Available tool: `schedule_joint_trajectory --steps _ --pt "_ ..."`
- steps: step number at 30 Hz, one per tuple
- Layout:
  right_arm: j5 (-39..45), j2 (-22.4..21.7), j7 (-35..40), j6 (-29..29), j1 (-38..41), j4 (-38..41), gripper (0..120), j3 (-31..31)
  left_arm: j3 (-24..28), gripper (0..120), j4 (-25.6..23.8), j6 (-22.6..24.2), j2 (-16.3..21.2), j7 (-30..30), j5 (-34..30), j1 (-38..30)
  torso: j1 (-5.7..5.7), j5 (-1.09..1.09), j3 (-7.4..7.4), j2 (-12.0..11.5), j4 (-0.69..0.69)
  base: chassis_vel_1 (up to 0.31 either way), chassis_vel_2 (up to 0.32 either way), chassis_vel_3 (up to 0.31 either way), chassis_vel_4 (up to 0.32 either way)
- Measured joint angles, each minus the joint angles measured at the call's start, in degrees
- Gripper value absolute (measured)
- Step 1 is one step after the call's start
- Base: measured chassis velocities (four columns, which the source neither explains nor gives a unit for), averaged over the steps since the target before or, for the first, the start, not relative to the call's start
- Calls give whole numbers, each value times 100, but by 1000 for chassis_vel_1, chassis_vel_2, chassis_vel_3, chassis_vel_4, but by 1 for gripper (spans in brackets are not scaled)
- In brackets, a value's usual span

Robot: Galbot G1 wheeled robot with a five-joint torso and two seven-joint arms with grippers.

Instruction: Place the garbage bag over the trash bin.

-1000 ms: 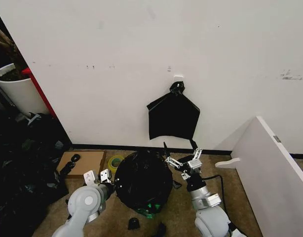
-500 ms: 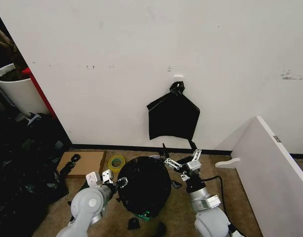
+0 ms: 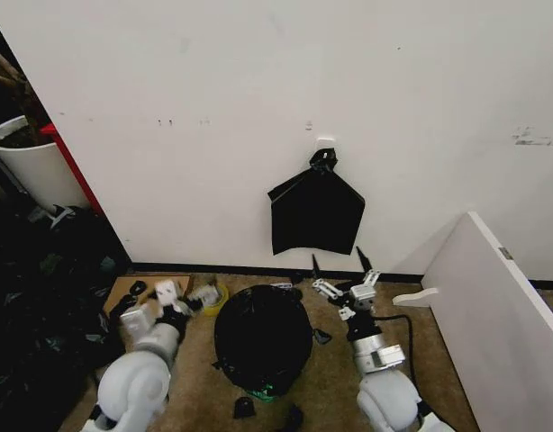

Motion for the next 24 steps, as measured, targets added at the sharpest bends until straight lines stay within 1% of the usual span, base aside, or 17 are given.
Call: schedule_joint_trajectory --steps 1,2,3,4,6,8,10,11,12,13,17,19,20,24 --pt "-136 54 111 -155 -73 55 100 131 -17 100 77 -564 -58 288 314 75 0 0 0 0 0 0 0 0 0" --pt "-296 128 265 -341 -174 116 100 306 -25 100 122 -1002 -136 505 497 154 0 4 0 0 1 0 0 0 0" --pt "-296 128 265 -341 -174 116 100 306 -25 100 122 -1002 -136 505 497 154 0 4 0 0 1 0 0 0 0" --pt "-400 186 310 -513 -294 191 100 509 -24 100 148 -1293 -232 642 607 226 0 4 0 0 2 0 0 0 0" --pt "-421 268 279 -827 -541 431 100 949 -10 100 136 -1542 -374 729 650 364 0 2 -1 0 -1 0 0 0 0" --pt "-232 302 263 -1075 -841 781 100 1189 17 100 8 -1634 -573 713 551 452 0 0 -1 0 -1 0 0 0 0" --pt "122 306 400 -1079 -1069 1038 100 1205 55 100 -128 -1704 -764 653 558 454 -1 5 -1 0 -1 0 0 0 0" --pt "263 306 546 -932 -1125 1090 100 1170 72 100 -171 -1725 -854 630 641 433 -1 0 -1 0 -1 0 0 0 0" --pt "263 306 546 -932 -1125 1090 100 1170 72 100 -171 -1725 -854 630 641 433 -1 0 -1 0 -1 0 0 0 0" --pt "336 302 619 -748 -1176 1108 100 1169 94 100 -232 -1761 -951 617 793 414 0 2 -1 0 -2 0 0 0 0" --pt "175 246 502 -289 -1289 936 100 1228 143 100 -434 -1716 -1141 549 870 534 0 4 -1 0 1 0 0 0 0" --pt "97 236 422 -70 -1399 863 100 1240 137 100 -415 -1729 -1178 552 862 655 0 3 -1 0 0 0 0 0 0" --pt "97 236 422 -70 -1399 863 100 1240 137 100 -415 -1729 -1178 552 862 655 0 3 -1 0 0 0 0 0 0" --pt "-117 223 332 196 -1543 765 100 1255 77 100 -204 -1928 -1164 586 852 823 0 1 -1 0 0 0 0 0 0"
